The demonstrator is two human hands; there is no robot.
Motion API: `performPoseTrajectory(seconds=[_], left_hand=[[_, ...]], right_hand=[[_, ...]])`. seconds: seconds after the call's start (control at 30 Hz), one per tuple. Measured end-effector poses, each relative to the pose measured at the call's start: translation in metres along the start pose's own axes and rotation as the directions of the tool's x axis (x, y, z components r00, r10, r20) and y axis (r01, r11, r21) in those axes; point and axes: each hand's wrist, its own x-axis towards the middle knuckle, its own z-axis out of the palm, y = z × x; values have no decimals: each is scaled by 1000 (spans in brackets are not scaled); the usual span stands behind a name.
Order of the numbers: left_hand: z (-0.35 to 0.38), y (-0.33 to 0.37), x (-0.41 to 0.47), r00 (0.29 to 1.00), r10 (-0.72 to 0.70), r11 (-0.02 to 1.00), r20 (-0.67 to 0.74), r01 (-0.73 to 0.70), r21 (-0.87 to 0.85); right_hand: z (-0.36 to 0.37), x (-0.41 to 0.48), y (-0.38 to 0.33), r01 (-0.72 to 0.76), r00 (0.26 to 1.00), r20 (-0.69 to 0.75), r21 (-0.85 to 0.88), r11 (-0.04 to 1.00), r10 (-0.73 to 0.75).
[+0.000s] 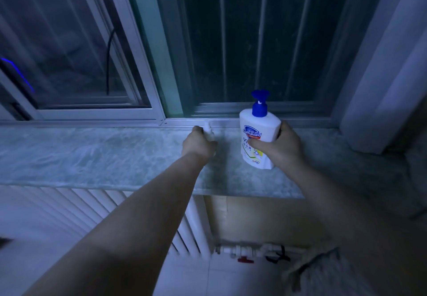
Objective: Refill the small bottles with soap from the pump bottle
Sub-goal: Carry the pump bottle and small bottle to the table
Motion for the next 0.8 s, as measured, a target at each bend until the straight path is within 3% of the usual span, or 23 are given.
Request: performPoseTrajectory(seconds=[0.17, 0.43, 0.67, 0.8], left_hand=[[2, -5, -7, 996, -10, 988, -87, -3, -153], [-47, -53, -26, 909, -61, 950, -412, -74, -305], [-117, -128, -90, 793, -248, 902, -557, -21, -431], [-164, -166, -148, 752, -336, 898, -568, 74, -433]], right_hand=[[12, -6, -8, 51, 998, 42, 18, 999, -52], [64, -29, -37, 98, 981, 161, 68, 993, -108], [137, -94, -68, 173, 924, 322, 125, 977, -205], [171, -147, -89, 235, 859, 440, 114, 965, -261]])
